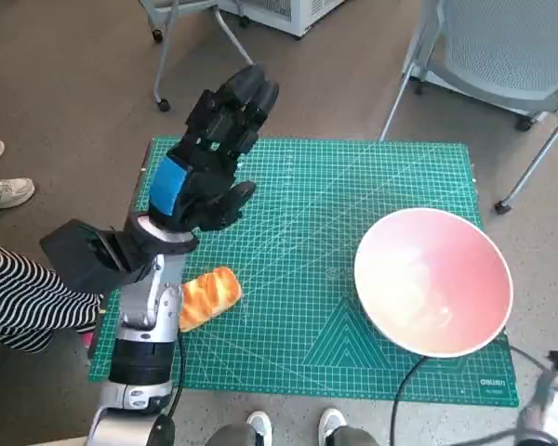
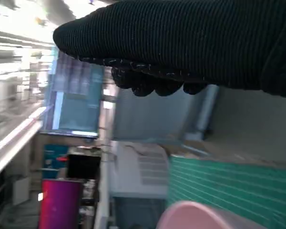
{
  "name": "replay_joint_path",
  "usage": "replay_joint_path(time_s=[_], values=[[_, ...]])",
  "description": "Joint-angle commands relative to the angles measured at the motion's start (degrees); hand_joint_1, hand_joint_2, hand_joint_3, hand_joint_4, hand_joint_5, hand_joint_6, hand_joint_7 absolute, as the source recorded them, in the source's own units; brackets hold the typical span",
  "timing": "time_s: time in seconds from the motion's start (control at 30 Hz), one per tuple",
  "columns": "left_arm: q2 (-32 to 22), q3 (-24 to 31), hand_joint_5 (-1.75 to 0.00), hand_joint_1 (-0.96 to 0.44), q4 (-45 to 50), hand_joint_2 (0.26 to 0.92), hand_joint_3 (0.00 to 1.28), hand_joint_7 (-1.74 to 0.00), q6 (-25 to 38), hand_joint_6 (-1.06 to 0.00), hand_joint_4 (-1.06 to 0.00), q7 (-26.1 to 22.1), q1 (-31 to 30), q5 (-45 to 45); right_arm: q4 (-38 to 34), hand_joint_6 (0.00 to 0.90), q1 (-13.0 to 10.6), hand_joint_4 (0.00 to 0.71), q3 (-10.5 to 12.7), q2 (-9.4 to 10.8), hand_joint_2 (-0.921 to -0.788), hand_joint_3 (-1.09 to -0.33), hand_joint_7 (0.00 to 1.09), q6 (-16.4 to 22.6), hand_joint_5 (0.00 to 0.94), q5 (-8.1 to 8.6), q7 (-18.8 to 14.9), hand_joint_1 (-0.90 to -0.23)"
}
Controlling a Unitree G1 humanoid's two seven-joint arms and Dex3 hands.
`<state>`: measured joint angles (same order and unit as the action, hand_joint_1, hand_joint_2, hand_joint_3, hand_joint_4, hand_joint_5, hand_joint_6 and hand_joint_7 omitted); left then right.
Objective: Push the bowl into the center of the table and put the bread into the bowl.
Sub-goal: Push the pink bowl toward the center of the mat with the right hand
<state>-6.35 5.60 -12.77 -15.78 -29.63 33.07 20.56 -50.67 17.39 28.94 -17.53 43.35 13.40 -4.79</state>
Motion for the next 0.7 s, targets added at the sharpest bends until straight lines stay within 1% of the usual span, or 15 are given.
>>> replay_joint_path(time_s=[0.03, 0.2, 0.4, 0.5, 0.7], values=[[-0.4, 0.2, -0.11, -0.71, 0.6, 0.921, 0.43, -0.42, -0.4, 0.0, -0.01, 0.0, 0.3, -0.2, -5.7, 0.065, 1.3, 0.163, -1.0, 2.2, -0.921, -0.846, 0.5, 0.1, 0.0, 0.68, -1.1, -0.616], [-0.6, 0.1, -0.11, -0.71, 1.4, 0.921, 0.43, -0.42, 0.1, 0.0, 0.0, 0.0, -0.1, -0.1, -9.2, 0.074, 3.1, 0.167, -1.9, 3.8, -0.921, -0.868, 0.49, 0.0, 0.002, 1.14, -2.5, -0.597], [-1.4, 0.2, -0.11, -0.71, 1.8, 0.921, 0.43, -0.41, 0.2, 0.0, 0.0, -0.1, -0.2, -0.3, -11.0, 0.087, 5.0, 0.169, -3.6, 5.5, -0.921, -0.87, 0.49, 0.3, 0.003, 0.38, -3.0, -0.591], [-1.9, 0.3, -0.1, -0.72, 2.0, 0.921, 0.43, -0.4, 0.2, 0.0, 0.0, -0.2, -0.3, -0.3, -11.4, 0.086, 5.9, 0.163, -4.3, 6.2, -0.921, -0.88, 0.48, 0.3, 0.001, 0.29, -3.5, -0.594], [-2.7, 0.5, -0.1, -0.72, 1.7, 0.921, 0.44, -0.37, -0.2, 0.0, 0.0, -0.3, -0.4, -0.3, -11.9, 0.093, 8.2, 0.159, -5.6, 8.0, -0.921, -0.889, 0.47, 0.0, 0.002, 0.65, -4.9, -0.614]])
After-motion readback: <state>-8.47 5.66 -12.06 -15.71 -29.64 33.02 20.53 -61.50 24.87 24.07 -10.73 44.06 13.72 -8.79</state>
